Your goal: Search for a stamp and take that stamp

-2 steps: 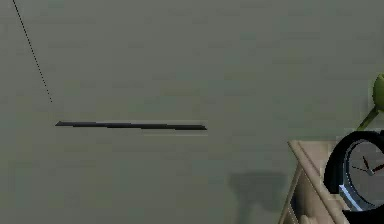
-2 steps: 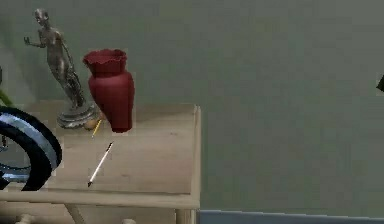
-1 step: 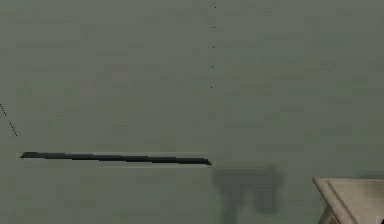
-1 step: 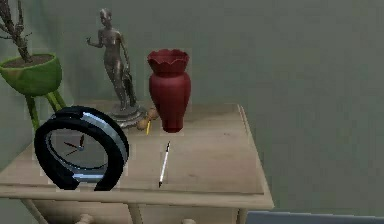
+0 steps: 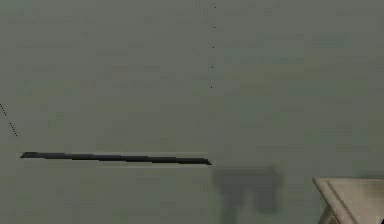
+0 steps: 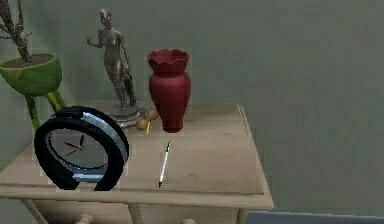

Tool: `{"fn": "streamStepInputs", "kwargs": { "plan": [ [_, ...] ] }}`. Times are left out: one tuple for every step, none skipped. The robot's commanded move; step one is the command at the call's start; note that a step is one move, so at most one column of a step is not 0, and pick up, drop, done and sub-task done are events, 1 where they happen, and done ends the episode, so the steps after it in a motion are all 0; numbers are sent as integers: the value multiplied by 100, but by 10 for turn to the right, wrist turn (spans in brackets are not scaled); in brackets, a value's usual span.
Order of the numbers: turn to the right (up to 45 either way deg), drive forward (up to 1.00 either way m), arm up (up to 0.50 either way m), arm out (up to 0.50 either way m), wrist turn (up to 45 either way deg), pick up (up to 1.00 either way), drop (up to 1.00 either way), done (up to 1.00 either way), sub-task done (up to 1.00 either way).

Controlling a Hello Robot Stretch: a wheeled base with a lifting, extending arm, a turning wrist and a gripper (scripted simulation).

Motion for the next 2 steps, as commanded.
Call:
{"fn": "streamStepInputs", "kwargs": {
  "plan": [
    [0,0,38,0,0,0,0,0,0],
    [0,0,0,38,0,0,0,0,0]
  ]
}}
